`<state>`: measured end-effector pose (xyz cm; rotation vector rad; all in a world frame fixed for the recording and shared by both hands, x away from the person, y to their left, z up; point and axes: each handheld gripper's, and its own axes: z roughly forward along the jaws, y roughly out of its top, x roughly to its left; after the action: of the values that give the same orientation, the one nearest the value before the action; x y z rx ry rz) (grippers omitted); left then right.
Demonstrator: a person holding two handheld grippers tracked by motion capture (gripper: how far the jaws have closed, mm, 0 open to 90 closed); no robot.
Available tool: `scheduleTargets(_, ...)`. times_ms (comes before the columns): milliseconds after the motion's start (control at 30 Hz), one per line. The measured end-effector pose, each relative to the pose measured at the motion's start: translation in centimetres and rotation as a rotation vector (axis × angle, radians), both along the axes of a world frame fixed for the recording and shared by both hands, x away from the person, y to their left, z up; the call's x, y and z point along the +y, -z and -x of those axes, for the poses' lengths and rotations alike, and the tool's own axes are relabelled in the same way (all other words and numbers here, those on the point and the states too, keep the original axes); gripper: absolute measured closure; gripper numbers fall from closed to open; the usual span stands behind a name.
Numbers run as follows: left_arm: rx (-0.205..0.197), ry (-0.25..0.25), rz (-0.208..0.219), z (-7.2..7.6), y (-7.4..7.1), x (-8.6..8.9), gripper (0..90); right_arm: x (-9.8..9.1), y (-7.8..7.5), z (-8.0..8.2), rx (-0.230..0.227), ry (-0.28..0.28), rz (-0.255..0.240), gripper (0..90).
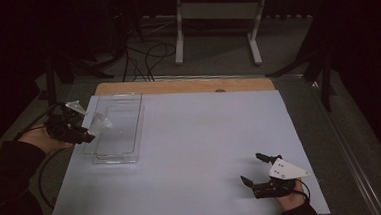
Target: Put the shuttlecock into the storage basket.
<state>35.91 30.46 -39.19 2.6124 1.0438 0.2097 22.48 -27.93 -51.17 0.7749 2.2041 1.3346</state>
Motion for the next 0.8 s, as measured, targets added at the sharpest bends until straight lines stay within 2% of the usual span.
scheduleTargets(100,0.013,-0.009,-0.008,-0.2,0.7,0.3,65.2,0.0,0.0,0.0,-0.001,-0.006,0.005,9.2)
scheduleTargets(267,0.027,0.006,-0.016,-0.3,1.9,0.3,65.2,0.0,0.0,0.0,0.0,-0.009,0.004,9.3)
scheduleTargets(467,0.04,-0.018,-0.029,-0.6,3.0,0.1,65.2,0.0,0.0,0.0,-0.001,-0.007,0.004,9.3)
scheduleTargets(633,0.029,-0.036,-0.059,-0.8,3.7,0.0,65.2,0.1,0.0,0.0,0.0,-0.006,0.006,9.3)
scheduleTargets(800,0.047,-0.04,-0.079,-1.2,4.5,-0.5,65.2,0.0,0.0,0.0,-0.001,-0.006,0.004,9.3)
